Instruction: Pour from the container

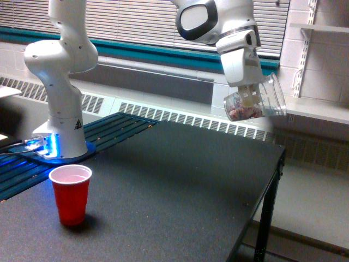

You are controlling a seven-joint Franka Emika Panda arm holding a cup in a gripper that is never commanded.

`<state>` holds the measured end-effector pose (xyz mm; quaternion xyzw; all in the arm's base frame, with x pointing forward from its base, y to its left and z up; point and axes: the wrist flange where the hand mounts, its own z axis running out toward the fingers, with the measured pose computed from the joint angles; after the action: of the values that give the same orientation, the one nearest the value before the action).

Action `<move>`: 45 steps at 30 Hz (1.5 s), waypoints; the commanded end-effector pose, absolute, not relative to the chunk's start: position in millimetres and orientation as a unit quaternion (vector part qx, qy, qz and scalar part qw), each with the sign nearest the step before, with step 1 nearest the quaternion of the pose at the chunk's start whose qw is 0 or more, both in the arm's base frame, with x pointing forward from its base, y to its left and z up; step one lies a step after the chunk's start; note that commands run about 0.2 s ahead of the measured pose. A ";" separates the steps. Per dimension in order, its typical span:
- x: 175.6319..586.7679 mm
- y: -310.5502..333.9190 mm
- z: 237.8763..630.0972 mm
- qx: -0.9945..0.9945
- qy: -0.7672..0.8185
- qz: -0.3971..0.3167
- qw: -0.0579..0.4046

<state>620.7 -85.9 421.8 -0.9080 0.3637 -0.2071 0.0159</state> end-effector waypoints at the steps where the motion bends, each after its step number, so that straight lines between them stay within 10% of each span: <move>1: 619.9 -85.7 415.6 -0.907 0.369 -0.201 0.008; 45: 469.3 -145.3 400.0 -0.858 0.446 -0.241 -0.081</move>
<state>491.0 -139.2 405.1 -0.8835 0.3969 -0.2341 -0.0842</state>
